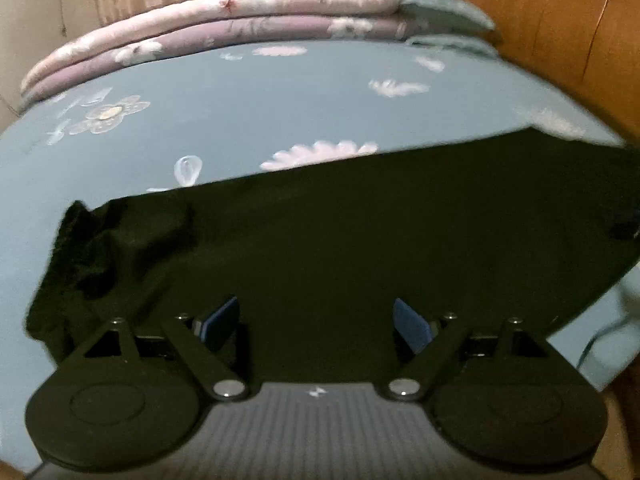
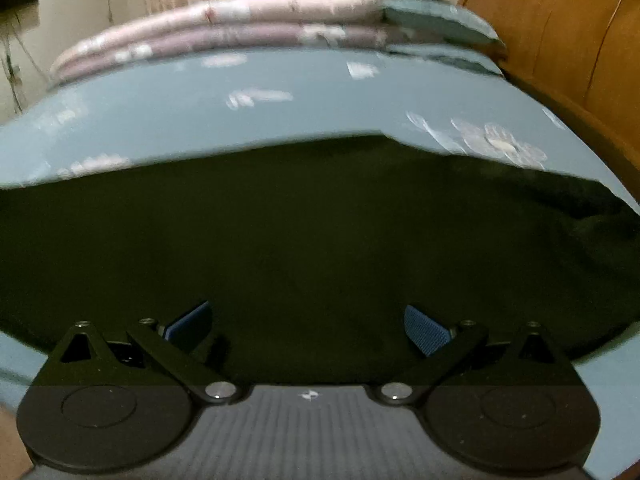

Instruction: Fold clothes

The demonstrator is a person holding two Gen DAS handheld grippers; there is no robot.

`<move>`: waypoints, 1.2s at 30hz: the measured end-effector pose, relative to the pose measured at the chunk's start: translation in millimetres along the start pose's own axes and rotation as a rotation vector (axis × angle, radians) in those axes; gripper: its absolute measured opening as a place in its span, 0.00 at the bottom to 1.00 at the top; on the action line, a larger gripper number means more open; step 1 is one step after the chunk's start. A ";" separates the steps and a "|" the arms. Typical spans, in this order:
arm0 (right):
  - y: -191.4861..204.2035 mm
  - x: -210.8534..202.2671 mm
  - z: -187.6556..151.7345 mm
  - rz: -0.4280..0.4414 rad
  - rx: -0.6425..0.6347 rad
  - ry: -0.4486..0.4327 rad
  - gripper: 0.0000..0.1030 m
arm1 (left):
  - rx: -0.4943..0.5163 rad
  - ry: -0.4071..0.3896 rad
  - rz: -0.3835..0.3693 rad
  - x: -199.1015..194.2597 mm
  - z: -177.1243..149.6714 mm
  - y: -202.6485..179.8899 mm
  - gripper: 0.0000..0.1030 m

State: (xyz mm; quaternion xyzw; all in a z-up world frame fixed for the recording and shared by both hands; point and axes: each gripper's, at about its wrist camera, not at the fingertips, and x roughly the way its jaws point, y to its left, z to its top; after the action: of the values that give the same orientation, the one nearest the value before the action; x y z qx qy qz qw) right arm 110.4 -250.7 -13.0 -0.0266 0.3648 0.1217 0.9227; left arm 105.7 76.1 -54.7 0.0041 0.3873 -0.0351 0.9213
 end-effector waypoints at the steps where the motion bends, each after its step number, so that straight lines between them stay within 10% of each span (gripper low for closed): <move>1: 8.0 -3.0 0.5 0.026 0.003 -0.018 1.00 | -0.009 -0.011 -0.021 0.6 -0.3 0.0 0.82; 18: 104.1 -2.1 -10.7 0.119 -0.119 -0.004 1.00 | -0.328 -0.129 0.127 -19.1 -31.6 94.0 0.82; 36: 174.8 21.0 48.7 0.128 -0.321 0.038 1.00 | -0.433 -0.277 0.032 -5.4 -2.1 127.8 0.85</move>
State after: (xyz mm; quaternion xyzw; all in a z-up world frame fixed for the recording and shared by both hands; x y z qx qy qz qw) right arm 115.0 -70.3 15.3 -0.1526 0.3590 0.2361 0.8900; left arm 109.1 204.0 -54.8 -0.1920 0.2559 0.0632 0.9453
